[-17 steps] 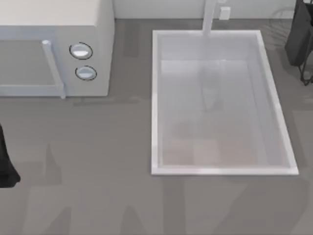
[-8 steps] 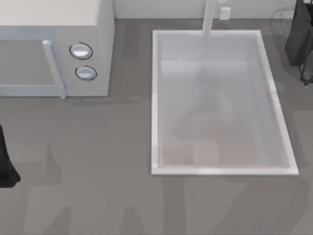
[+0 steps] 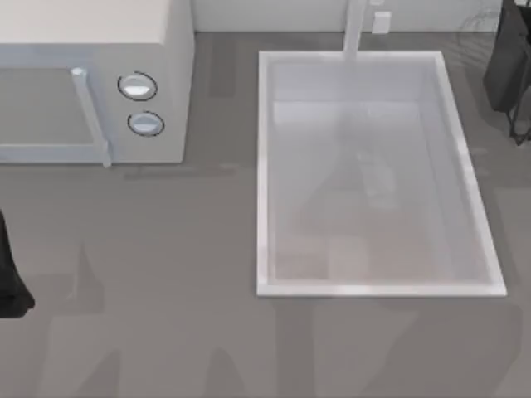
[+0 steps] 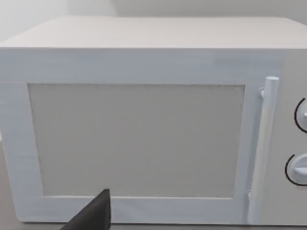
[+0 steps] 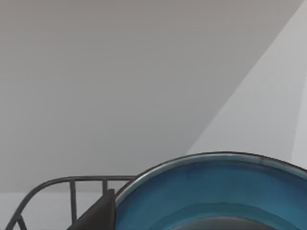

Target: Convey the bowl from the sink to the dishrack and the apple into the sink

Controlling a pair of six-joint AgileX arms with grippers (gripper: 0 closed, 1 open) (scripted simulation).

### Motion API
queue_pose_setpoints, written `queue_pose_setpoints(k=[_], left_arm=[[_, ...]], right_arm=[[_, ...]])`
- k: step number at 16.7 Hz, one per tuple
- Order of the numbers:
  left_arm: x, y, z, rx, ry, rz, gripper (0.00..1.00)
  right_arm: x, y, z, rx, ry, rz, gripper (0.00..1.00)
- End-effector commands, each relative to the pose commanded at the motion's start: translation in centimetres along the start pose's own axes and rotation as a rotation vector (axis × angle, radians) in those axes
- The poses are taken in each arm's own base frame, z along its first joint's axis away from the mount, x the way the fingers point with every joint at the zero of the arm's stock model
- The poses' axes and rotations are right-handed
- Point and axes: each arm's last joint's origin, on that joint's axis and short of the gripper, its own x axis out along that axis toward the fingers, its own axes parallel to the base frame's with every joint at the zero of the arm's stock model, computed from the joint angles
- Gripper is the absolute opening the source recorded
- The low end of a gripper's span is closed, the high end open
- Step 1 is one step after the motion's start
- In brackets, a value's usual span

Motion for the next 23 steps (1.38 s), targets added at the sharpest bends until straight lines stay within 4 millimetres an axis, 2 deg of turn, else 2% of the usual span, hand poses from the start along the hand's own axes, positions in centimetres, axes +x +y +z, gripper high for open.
queue_pose_setpoints(k=[2, 5, 8, 11, 14, 17, 20, 23], left_arm=[[0.0, 0.0, 0.0, 0.000, 0.000, 0.000, 1.00], [0.0, 0.0, 0.0, 0.000, 0.000, 0.000, 1.00], [0.0, 0.0, 0.0, 0.000, 0.000, 0.000, 1.00], [0.0, 0.0, 0.0, 0.000, 0.000, 0.000, 1.00], [0.0, 0.0, 0.0, 0.000, 0.000, 0.000, 1.00], [0.0, 0.0, 0.0, 0.000, 0.000, 0.000, 1.00], [0.0, 0.0, 0.0, 0.000, 0.000, 0.000, 1.00], [0.0, 0.0, 0.0, 0.000, 0.000, 0.000, 1.00]], right_arm=[[-0.9, 0.6, 0.6, 0.004, 0.008, 0.000, 1.00], [-3.6, 1.8, 2.1, 0.016, 0.026, -0.011, 1.00], [-7.9, 3.6, 3.7, 0.025, 0.043, -0.029, 1.00], [-13.2, 5.7, 3.9, 0.028, 0.064, -0.043, 1.00], [-18.5, 7.5, 2.7, 0.025, 0.073, -0.047, 1.00], [-22.9, 8.8, 0.4, 0.015, 0.057, -0.039, 1.00], [-25.6, 9.6, -2.3, 0.006, 0.029, -0.023, 1.00], [-26.9, 10.0, -4.6, 0.000, 0.005, -0.002, 1.00]])
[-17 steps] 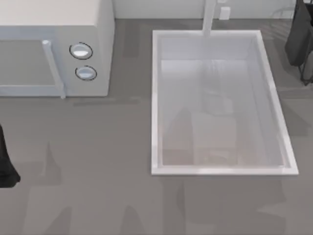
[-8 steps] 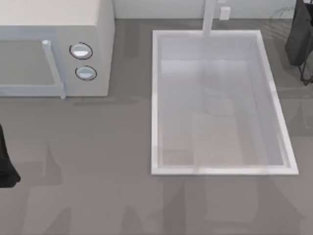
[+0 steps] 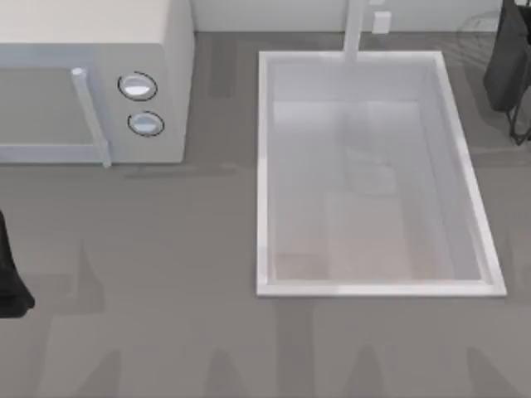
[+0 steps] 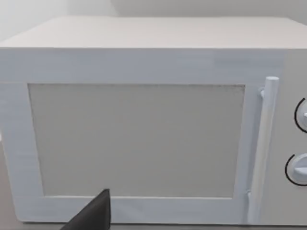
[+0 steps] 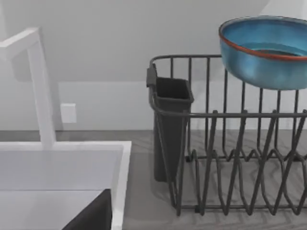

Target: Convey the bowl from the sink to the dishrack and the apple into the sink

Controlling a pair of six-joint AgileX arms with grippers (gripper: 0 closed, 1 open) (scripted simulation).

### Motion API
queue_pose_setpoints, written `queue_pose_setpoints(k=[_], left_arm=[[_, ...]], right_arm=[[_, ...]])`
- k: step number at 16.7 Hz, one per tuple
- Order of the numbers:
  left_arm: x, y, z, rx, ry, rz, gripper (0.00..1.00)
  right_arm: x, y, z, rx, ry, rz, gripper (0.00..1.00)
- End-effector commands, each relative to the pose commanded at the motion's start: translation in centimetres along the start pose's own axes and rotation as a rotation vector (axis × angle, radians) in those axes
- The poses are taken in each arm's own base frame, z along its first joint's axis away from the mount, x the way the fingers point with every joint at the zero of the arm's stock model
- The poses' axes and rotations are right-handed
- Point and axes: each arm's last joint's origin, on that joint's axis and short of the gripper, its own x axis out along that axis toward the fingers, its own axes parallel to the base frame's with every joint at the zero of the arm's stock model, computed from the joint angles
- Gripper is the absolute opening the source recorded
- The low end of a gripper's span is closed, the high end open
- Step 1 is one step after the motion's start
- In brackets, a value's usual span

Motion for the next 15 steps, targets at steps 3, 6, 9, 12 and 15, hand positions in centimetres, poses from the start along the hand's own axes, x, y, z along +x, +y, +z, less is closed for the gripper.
queue_pose_setpoints(k=[3, 6, 9, 12, 15], left_arm=[[0.00, 0.00, 0.00, 0.000, 0.000, 0.000, 1.00], [0.00, 0.00, 0.00, 0.000, 0.000, 0.000, 1.00], [0.00, 0.00, 0.00, 0.000, 0.000, 0.000, 1.00], [0.00, 0.00, 0.00, 0.000, 0.000, 0.000, 1.00], [0.00, 0.00, 0.00, 0.000, 0.000, 0.000, 1.00]], right_arm=[[-0.33, 0.22, -1.33, -0.001, -0.007, 0.012, 1.00], [-0.35, 0.24, -1.47, -0.001, -0.007, 0.013, 1.00], [-0.35, 0.24, -1.47, -0.001, -0.007, 0.013, 1.00], [-0.35, 0.24, -1.47, -0.001, -0.007, 0.013, 1.00], [-0.35, 0.24, -1.47, -0.001, -0.007, 0.013, 1.00]])
